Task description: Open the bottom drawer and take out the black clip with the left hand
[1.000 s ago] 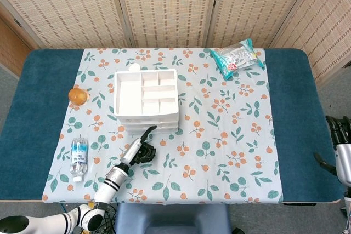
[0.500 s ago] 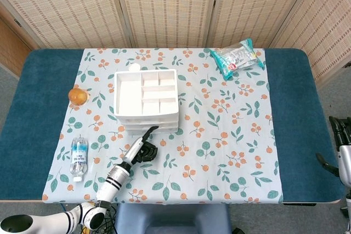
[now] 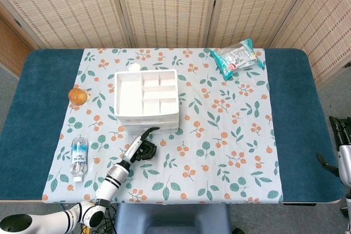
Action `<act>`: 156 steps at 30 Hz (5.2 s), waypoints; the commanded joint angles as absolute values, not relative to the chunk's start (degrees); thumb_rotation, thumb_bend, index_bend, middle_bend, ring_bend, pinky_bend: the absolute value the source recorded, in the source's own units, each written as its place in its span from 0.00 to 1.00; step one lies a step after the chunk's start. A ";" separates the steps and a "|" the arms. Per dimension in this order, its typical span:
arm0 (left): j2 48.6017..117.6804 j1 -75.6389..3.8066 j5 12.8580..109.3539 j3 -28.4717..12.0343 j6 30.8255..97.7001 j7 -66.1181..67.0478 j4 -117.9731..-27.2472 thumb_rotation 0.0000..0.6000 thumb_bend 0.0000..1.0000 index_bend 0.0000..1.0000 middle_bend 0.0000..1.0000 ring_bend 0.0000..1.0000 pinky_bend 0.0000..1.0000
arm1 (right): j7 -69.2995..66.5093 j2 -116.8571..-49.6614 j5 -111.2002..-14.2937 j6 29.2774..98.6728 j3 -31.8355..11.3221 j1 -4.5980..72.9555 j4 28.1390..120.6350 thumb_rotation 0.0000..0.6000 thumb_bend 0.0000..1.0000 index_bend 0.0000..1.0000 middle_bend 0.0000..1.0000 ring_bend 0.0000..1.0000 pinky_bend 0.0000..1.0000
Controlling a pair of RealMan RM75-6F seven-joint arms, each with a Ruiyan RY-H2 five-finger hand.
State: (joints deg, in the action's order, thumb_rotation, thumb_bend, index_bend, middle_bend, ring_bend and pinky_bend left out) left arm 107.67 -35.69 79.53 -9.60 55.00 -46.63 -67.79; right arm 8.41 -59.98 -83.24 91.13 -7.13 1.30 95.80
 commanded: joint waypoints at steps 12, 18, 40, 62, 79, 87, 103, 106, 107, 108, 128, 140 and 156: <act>106.45 -34.72 80.87 -7.84 55.90 -47.10 -70.13 1.00 0.55 0.15 0.87 0.97 1.00 | 8.41 -59.98 -83.30 91.22 -7.17 1.23 95.77 1.00 0.24 0.00 0.12 0.04 0.00; 106.05 -34.33 81.38 -7.08 56.20 -47.17 -71.02 1.00 0.55 0.14 0.87 0.97 1.00 | 8.30 -60.00 -83.37 91.35 -7.17 1.14 95.72 1.00 0.24 0.00 0.12 0.04 0.00; 103.69 -32.68 83.57 -4.84 58.42 -47.74 -74.24 1.00 0.55 0.00 0.87 0.97 1.00 | 8.25 -60.07 -83.68 91.53 -7.19 1.09 95.82 1.00 0.24 0.00 0.13 0.05 0.00; 85.93 -33.16 86.74 -2.14 59.32 -31.78 -90.71 1.00 0.56 0.06 0.87 0.99 1.00 | 8.02 -60.47 -84.45 91.51 -7.12 1.36 95.49 1.00 0.24 0.00 0.13 0.05 0.00; 83.32 -35.69 75.62 -5.93 53.36 -17.26 -94.47 1.00 0.56 0.07 0.89 1.00 1.00 | 6.62 -60.70 -84.23 91.87 -7.04 0.89 94.20 1.00 0.24 0.00 0.13 0.05 0.00; 83.48 -36.70 72.82 -7.11 51.84 -14.63 -94.00 1.00 0.56 0.08 0.89 1.00 1.00 | 5.81 -60.64 -83.84 91.78 -7.22 0.81 93.56 1.00 0.24 0.00 0.13 0.05 0.00; 83.70 -38.01 69.73 -8.07 50.10 -10.46 -93.68 1.00 0.56 0.19 0.90 1.00 1.00 | 4.76 -60.69 -83.45 91.25 -7.23 0.83 93.21 1.00 0.24 0.00 0.13 0.05 0.00; 83.45 -38.00 70.19 -8.06 50.09 -10.78 -93.92 1.00 0.56 0.21 0.90 1.00 1.00 | 4.81 -60.64 -83.44 91.22 -7.23 0.83 93.36 1.00 0.24 0.00 0.13 0.05 0.00; 83.38 -37.99 70.29 -8.04 50.07 -10.88 -93.97 1.00 0.56 0.21 0.90 1.00 1.00 | 4.83 -60.63 -83.42 91.20 -7.23 0.84 93.39 1.00 0.24 0.00 0.13 0.05 0.00; 83.25 -37.96 70.53 -7.97 50.08 -11.00 -94.07 1.00 0.56 0.22 0.90 1.00 1.00 | 4.85 -60.61 -83.43 91.18 -7.23 0.85 93.45 1.00 0.24 0.00 0.13 0.05 0.00; 80.74 -37.51 75.88 -5.94 49.75 -14.70 -95.69 0.95 0.56 0.25 0.90 1.00 1.00 | 5.61 -60.35 -83.61 91.33 -7.25 0.85 94.45 1.00 0.24 0.00 0.13 0.05 0.00; 79.50 -37.83 76.77 -4.95 49.09 -13.96 -96.70 0.90 0.56 0.25 0.90 1.00 1.00 | 5.62 -60.26 -83.29 91.20 -7.37 0.86 94.52 1.00 0.24 0.00 0.13 0.05 0.00; 77.98 -37.83 79.14 -3.04 48.71 -13.78 -99.09 0.86 0.56 0.25 0.90 1.00 1.00 | 5.79 -60.29 -83.15 91.28 -7.43 0.82 94.64 1.00 0.24 0.00 0.13 0.05 0.00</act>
State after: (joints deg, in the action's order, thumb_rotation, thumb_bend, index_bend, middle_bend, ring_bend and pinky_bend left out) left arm 78.03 -37.82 79.08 -3.11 48.75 -13.78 -99.02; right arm 5.79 -60.29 -83.15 91.28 -7.44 0.82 94.64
